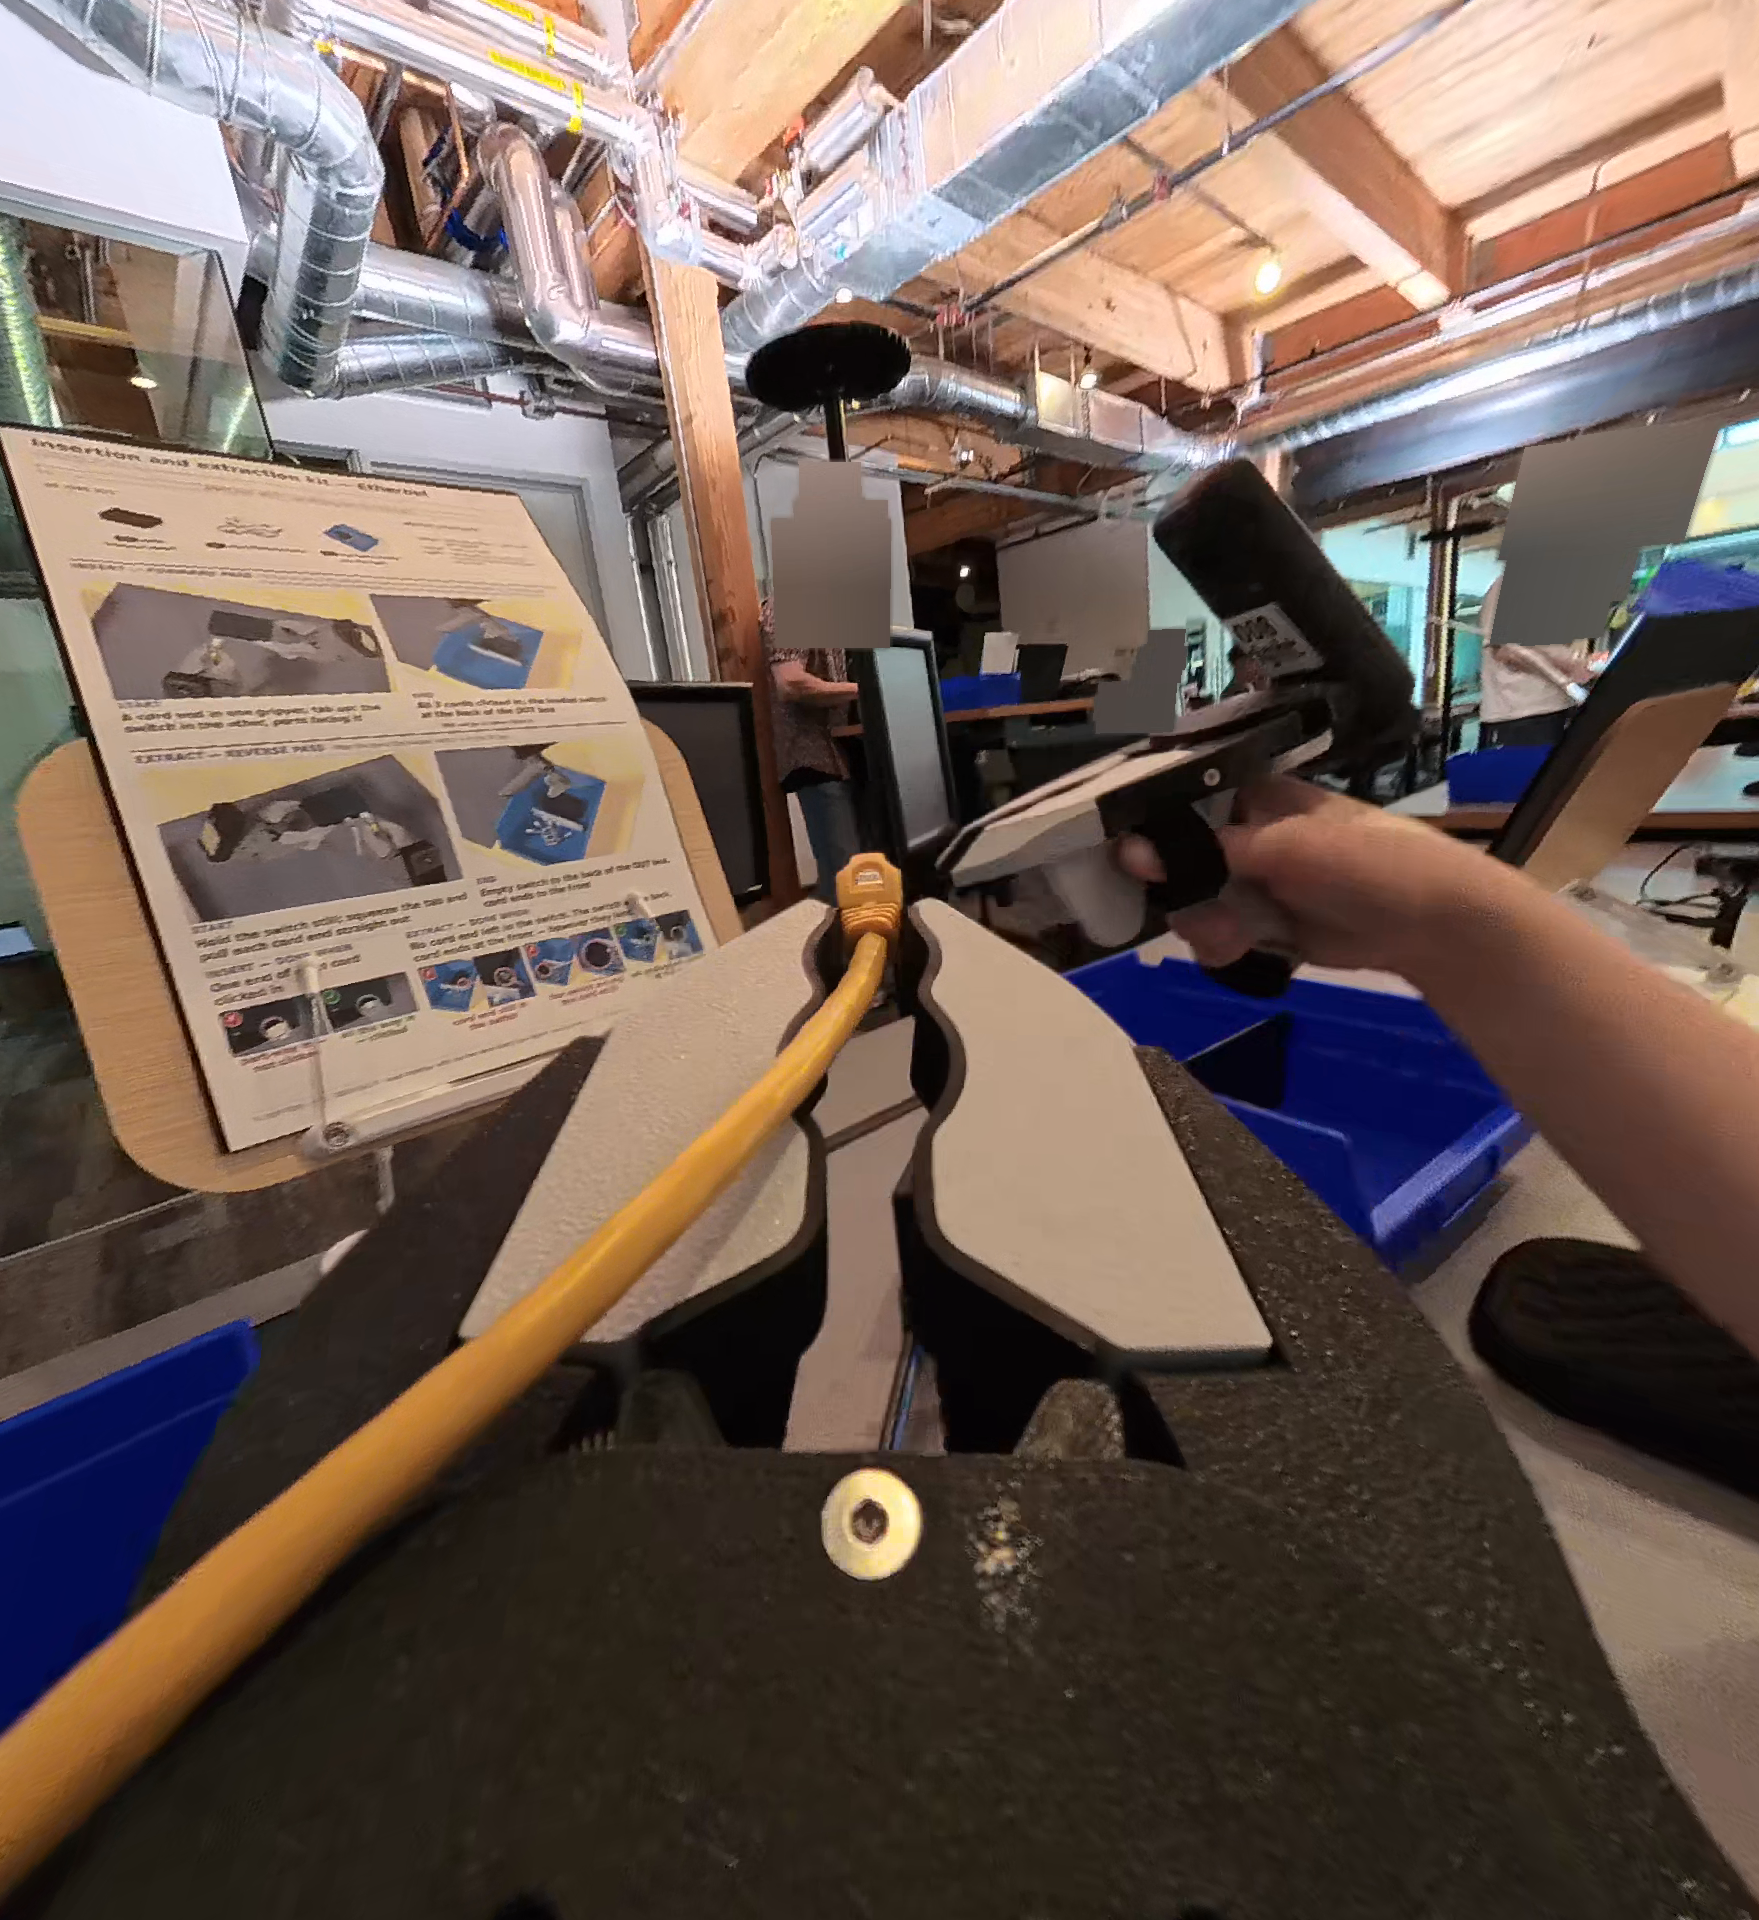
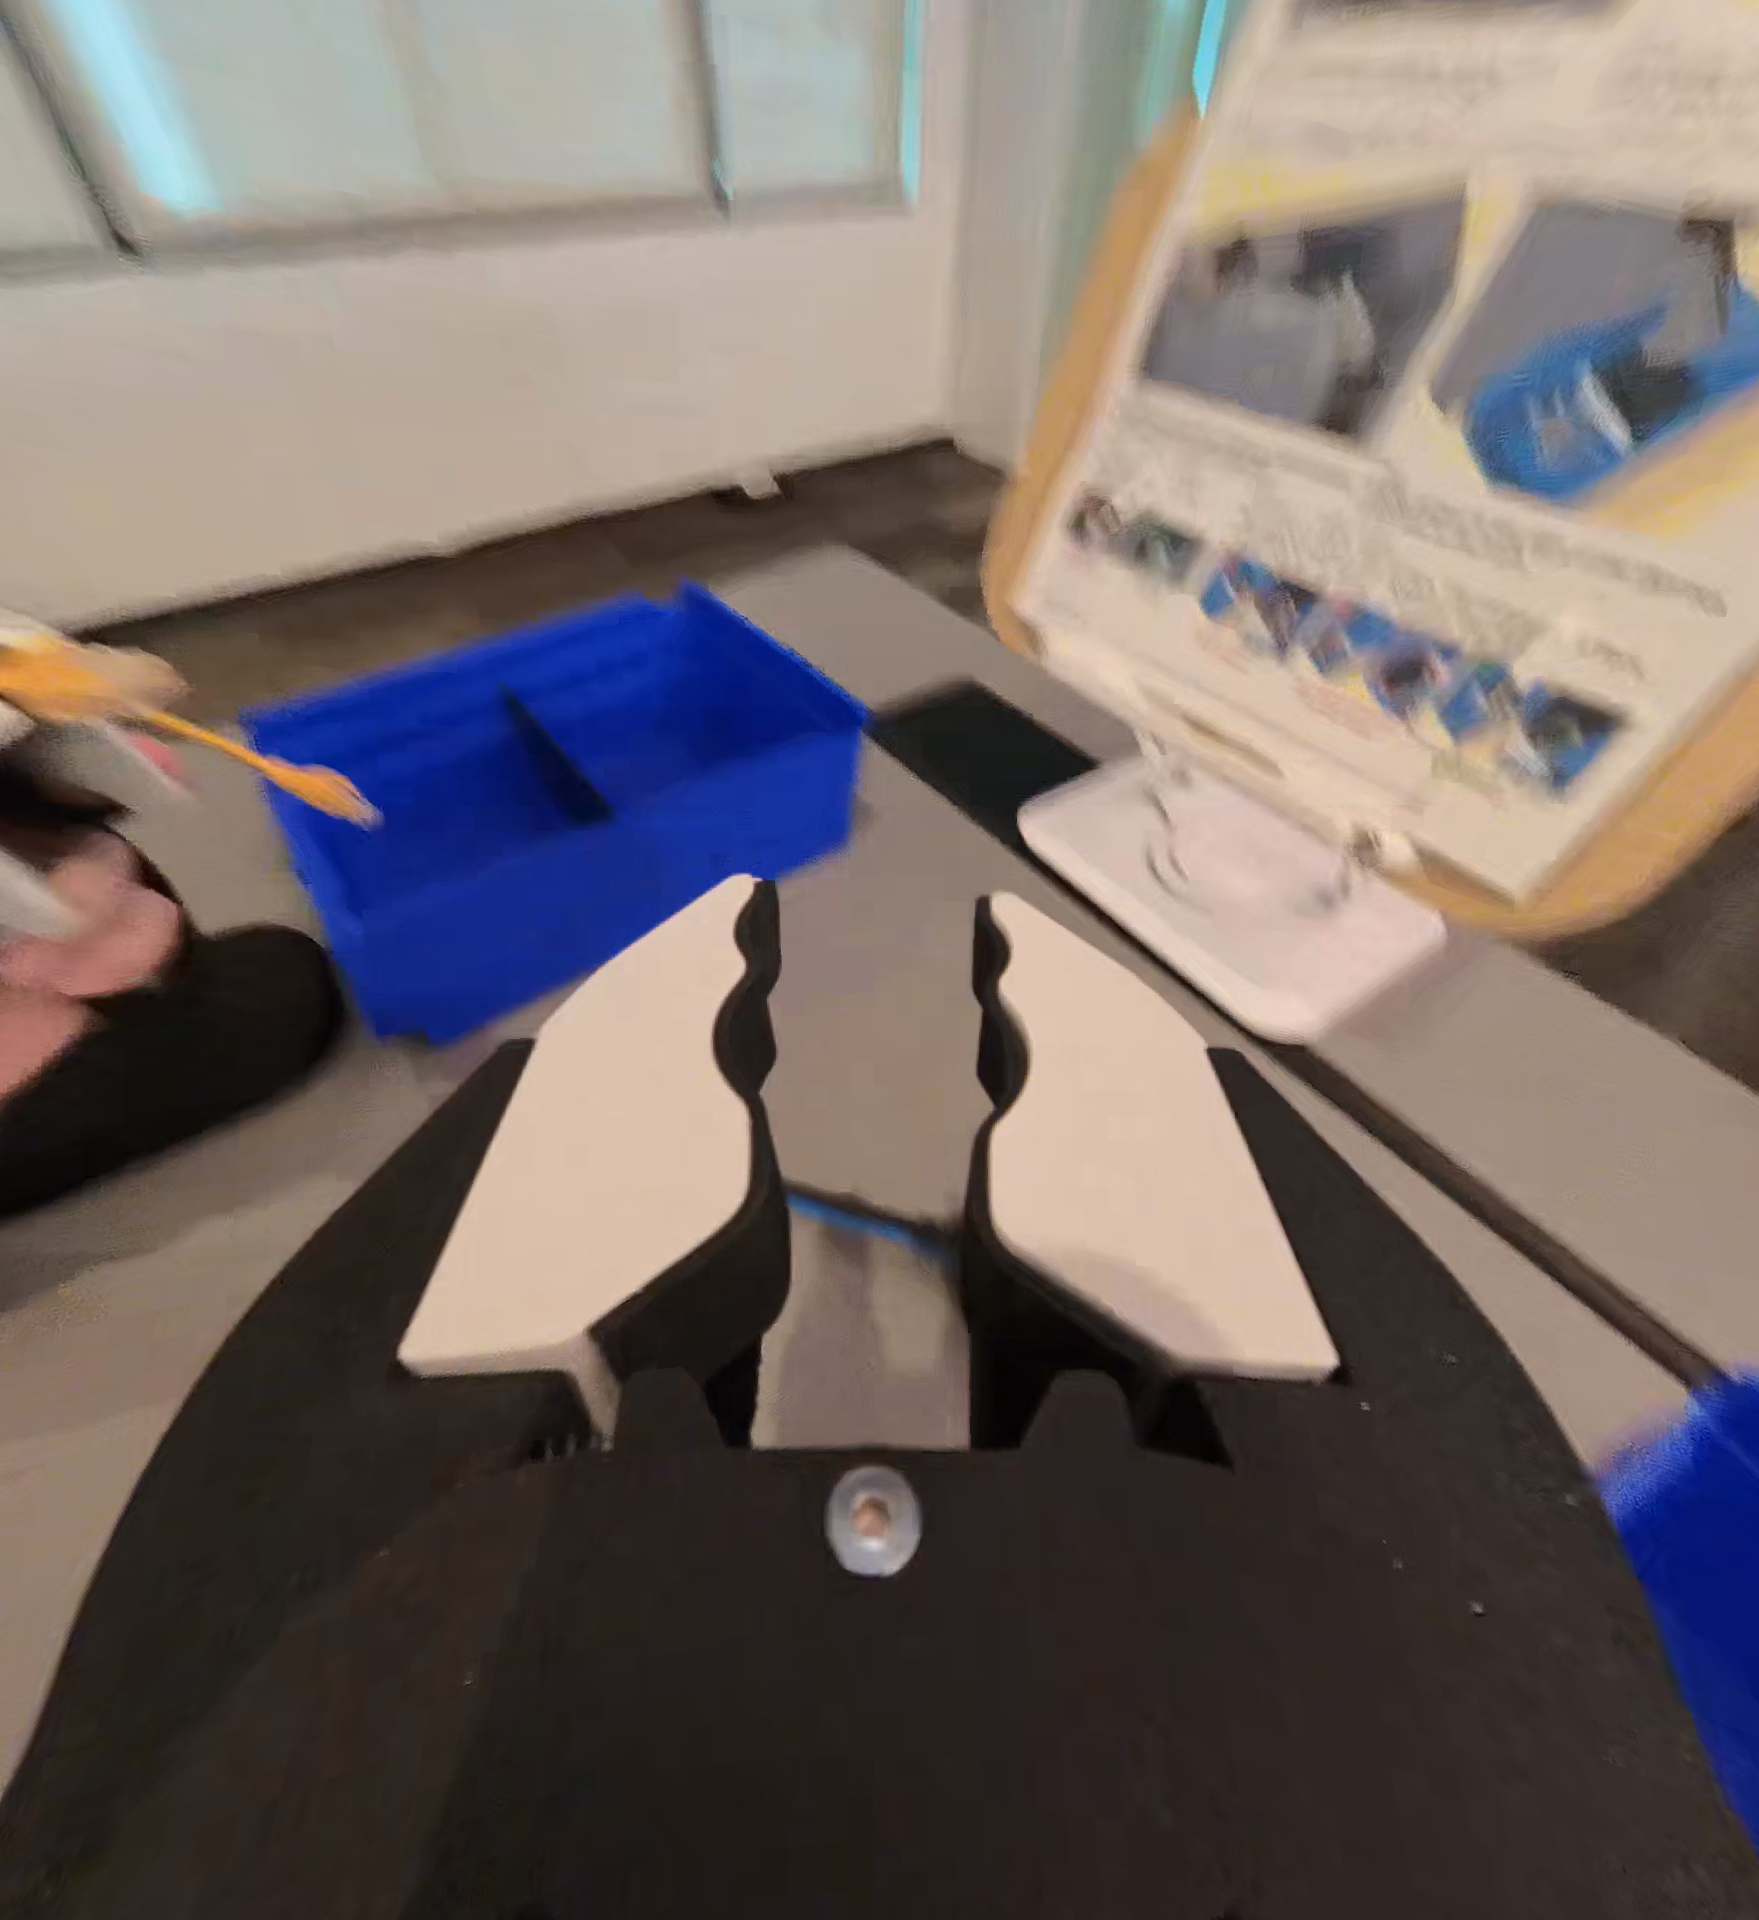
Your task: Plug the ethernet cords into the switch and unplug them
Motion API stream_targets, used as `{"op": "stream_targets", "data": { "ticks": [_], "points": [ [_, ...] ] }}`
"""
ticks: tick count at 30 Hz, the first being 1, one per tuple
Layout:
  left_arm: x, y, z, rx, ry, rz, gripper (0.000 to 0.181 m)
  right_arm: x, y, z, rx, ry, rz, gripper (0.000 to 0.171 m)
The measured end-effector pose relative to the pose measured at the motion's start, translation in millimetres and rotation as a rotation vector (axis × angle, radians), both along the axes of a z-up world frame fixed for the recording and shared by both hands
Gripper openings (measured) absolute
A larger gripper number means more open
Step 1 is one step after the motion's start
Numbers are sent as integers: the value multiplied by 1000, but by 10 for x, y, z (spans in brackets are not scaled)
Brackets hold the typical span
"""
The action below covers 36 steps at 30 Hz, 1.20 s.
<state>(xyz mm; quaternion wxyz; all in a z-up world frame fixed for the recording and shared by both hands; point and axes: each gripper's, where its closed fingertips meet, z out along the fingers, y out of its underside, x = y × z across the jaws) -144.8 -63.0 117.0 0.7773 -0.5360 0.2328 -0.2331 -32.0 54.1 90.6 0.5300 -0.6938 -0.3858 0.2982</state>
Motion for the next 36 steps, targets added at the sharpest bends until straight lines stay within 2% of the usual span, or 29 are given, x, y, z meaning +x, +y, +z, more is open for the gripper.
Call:
{"op": "stream_targets", "data": {
  "ticks": [3,6,8,9,12,16,18,20,22,23,26,27,31,33,36],
  "points": [
    [-35,96,-55,-24,51,17,10,121,173,-497,-189,-206,-92,45],
    [-33,150,-97,-39,60,8,10,195,321,-996,-335,-458,-140,48],
    [-33,153,-127,-44,58,-5,10,176,359,-1192,-389,-572,-138,56],
    [-41,151,-140,-43,56,-8,10,90,306,-1229,-417,-570,-99,57],
    [-101,153,-169,-39,51,5,10,-376,-20,-986,-465,-363,97,59],
    [-138,142,-151,-41,21,-15,10,-897,-549,-148,-330,84,434,58],
    [-133,128,-132,-40,9,-29,10,-998,-712,85,-281,195,535,57],
    [-133,110,-117,-34,5,-33,10,-1037,-747,156,-284,228,560,55],
    [-144,96,-113,-28,7,-28,10,-997,-637,131,-252,201,497,55],
    [-152,93,-116,-26,9,-22,10,-930,-479,40,-248,143,399,55],
    [-185,117,-138,-23,23,12,10,-440,163,-444,-218,-187,-10,57],
    [-190,134,-152,-26,33,27,10,-268,283,-613,-244,-297,-90,62],
    [-174,199,-223,-47,71,68,10,56,408,-1131,-486,-505,-203,68],
    [-148,214,-259,-55,86,73,11,227,497,-1325,-510,-672,-277,74],
    [-122,218,-302,-57,107,81,11,355,624,-1459,-508,-819,-360,70]
  ]
}}
